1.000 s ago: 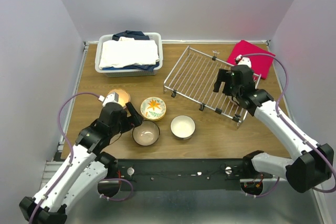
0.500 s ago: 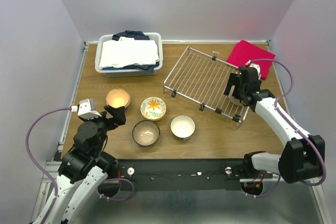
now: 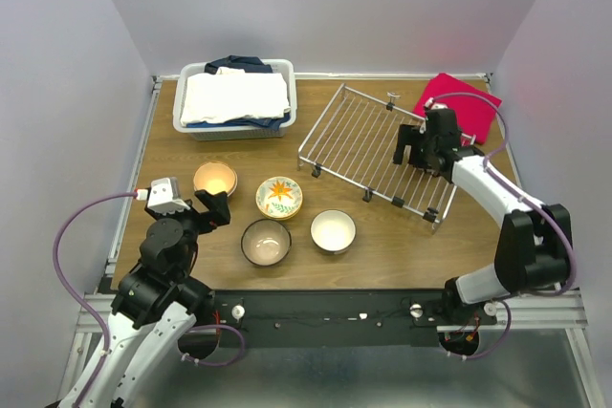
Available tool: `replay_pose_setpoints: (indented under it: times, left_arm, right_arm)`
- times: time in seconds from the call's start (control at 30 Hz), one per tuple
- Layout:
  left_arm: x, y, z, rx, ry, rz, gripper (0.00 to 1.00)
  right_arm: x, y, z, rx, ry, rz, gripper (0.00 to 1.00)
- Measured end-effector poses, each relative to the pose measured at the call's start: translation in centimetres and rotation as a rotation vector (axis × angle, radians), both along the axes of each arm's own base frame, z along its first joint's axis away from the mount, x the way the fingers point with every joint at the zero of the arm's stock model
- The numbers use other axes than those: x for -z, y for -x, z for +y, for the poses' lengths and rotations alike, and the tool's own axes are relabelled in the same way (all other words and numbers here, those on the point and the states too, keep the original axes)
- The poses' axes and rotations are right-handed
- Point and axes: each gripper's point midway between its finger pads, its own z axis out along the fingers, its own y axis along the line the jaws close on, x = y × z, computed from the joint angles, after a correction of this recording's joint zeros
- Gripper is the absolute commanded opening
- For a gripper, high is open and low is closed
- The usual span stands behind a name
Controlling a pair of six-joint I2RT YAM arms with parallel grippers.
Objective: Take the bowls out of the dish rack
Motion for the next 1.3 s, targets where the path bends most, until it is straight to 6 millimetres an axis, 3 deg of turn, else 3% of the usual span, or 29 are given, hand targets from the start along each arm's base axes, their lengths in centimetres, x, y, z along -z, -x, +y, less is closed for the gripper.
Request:
replay_pose_setpoints:
  times: [0.13,0.33,0.47,0.67,0.8,1.13,1.3]
  left_arm:
    - [0.0,0.0,0.2,-0.009,-0.004,-0.003,0.99]
    - [-0.1,0.0,0.4,-0.017,-0.008,-0.005,0.99]
    - [-0.1,0.0,0.4,-0.018,-0.007,-0.008,0.99]
    - [-0.2,0.0,0.5,-0.024,-0.007,-0.009,0.99]
    - [-0.2,0.0,0.5,-0.025,-0.008,-0.01,0.99]
    - [-0.4,0.1,0.6,-0.024,-0.004,-0.021,0.99]
    - [-0.5,0.0,0.5,-0.024,-0.002,-0.027,0.99]
  right_arm:
    - [-0.2,-2.3,1.6,-0.081,-0.022,-0.004,1.0]
    - [-1.9,-5.8,2.7,-0.168,-0.003,-0.063,1.0]
    - [-3.0,-6.6,2.9,-0.199,0.017,-0.093,1.0]
    - [-4.7,-5.8,1.9,-0.227,0.087,-0.12,1.0]
    - [-5.1,-5.2,-0.1,-0.228,0.235,-0.135,1.0]
    - [0.2,-1.5,-4.0,-0.412,0.674,0.031,1.0]
    - [0.9,-1.1,-4.8,-0.469,0.77,0.049,1.0]
